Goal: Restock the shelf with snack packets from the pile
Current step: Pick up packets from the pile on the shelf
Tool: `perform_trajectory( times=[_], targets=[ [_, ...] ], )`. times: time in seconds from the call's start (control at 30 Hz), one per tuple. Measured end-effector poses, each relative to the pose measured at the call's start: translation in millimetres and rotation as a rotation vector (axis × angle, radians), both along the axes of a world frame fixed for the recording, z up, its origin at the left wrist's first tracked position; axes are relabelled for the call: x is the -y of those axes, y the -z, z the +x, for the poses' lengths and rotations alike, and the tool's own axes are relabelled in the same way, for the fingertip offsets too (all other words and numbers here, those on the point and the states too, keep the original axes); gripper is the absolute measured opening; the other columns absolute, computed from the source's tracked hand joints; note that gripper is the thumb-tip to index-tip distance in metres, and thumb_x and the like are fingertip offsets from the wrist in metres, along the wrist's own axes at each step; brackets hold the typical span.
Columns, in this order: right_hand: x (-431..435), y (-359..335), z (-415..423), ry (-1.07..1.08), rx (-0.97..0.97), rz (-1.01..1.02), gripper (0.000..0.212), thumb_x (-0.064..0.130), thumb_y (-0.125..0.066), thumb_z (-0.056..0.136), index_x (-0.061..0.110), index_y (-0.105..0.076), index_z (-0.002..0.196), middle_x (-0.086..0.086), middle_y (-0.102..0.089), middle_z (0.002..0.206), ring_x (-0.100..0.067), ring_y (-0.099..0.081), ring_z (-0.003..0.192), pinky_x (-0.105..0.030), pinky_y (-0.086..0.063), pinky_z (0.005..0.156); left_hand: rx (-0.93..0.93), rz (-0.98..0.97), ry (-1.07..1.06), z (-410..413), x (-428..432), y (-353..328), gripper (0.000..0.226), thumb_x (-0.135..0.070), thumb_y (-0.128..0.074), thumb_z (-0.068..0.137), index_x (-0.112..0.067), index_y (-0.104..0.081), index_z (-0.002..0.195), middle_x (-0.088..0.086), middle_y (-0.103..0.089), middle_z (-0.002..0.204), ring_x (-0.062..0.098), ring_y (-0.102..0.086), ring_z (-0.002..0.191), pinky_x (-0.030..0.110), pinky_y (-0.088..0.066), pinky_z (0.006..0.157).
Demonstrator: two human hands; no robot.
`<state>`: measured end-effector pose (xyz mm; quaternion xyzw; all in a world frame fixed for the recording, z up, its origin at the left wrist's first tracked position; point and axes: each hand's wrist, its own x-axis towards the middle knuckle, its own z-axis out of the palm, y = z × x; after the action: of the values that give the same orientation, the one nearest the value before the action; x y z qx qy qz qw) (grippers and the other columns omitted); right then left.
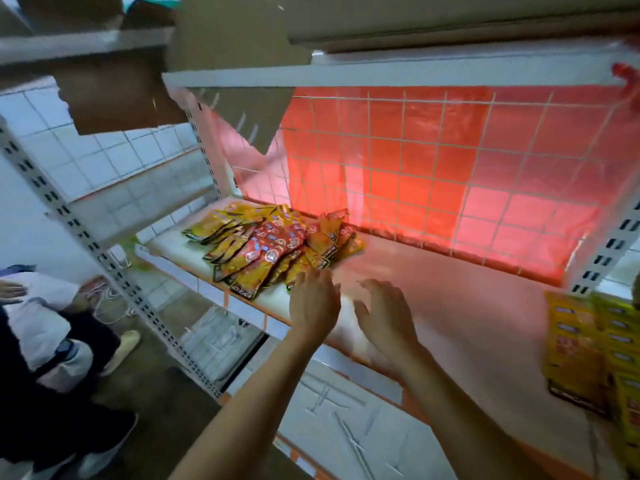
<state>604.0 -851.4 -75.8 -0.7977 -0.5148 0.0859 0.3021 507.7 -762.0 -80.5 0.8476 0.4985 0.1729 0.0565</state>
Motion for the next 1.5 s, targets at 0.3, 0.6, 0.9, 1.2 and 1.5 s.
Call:
perform_trajectory(
  times=[0.3, 0.6, 0.9, 1.2, 1.5],
  targets=[
    [-92, -13, -54, -0.069, -0.133, 0.023, 0.022, 0.019, -0.055, 0.089, 0.014, -0.064, 0.108, -0.008, -0.067, 0.108, -0.029, -0.058, 0.102, -0.033, -0.042, 0.076, 0.123, 0.012, -0.214, -72, -80, -4, 0.037, -0.008, -0.046, 0.093, -0.004, -0.049, 0.129, 0.017, -0.051, 0.129, 0.035, -0.045, 0.117, 0.039, -0.036, 0.092],
    [-165, 3, -80, -0.076, -0.177, -0.096, 0.029, 0.036, -0.057, 0.089, 0.008, -0.064, 0.087, -0.009, -0.065, 0.084, -0.029, -0.062, 0.09, -0.03, -0.039, 0.068, 0.084, -0.069, -0.227, -106, -129, 8, 0.048, -0.018, -0.052, 0.09, -0.006, -0.045, 0.136, 0.015, -0.051, 0.132, 0.035, -0.043, 0.122, 0.041, -0.037, 0.098],
    [-187, 14, -87, 0.068, -0.133, -0.142, 0.048, 0.055, -0.064, 0.081, 0.011, -0.065, 0.098, -0.005, -0.065, 0.097, -0.026, -0.061, 0.094, -0.027, -0.037, 0.066, 0.096, 0.014, -0.181, -109, -147, 19, 0.027, -0.023, -0.043, 0.098, -0.011, -0.06, 0.116, 0.011, -0.055, 0.119, 0.029, -0.047, 0.112, 0.037, -0.04, 0.091],
    [-178, 11, -84, 0.094, -0.389, 0.023, 0.016, 0.03, -0.06, 0.082, 0.015, -0.058, 0.076, 0.0, -0.06, 0.076, -0.022, -0.057, 0.078, -0.03, -0.039, 0.062, 0.234, -0.074, -0.096, -105, -149, 18, 0.032, -0.036, -0.058, 0.092, -0.009, -0.055, 0.109, 0.01, -0.061, 0.108, 0.028, -0.05, 0.106, 0.031, -0.035, 0.079],
    [-140, -1, -45, 0.212, -0.635, 0.271, 0.006, 0.016, -0.057, 0.083, 0.016, -0.051, 0.08, 0.004, -0.054, 0.07, -0.02, -0.051, 0.071, -0.029, -0.031, 0.058, 0.391, 0.004, -0.009, -55, -118, 6, 0.056, -0.039, -0.072, 0.081, -0.005, -0.055, 0.122, 0.015, -0.058, 0.114, 0.032, -0.049, 0.112, 0.037, -0.038, 0.091]
  ],
)
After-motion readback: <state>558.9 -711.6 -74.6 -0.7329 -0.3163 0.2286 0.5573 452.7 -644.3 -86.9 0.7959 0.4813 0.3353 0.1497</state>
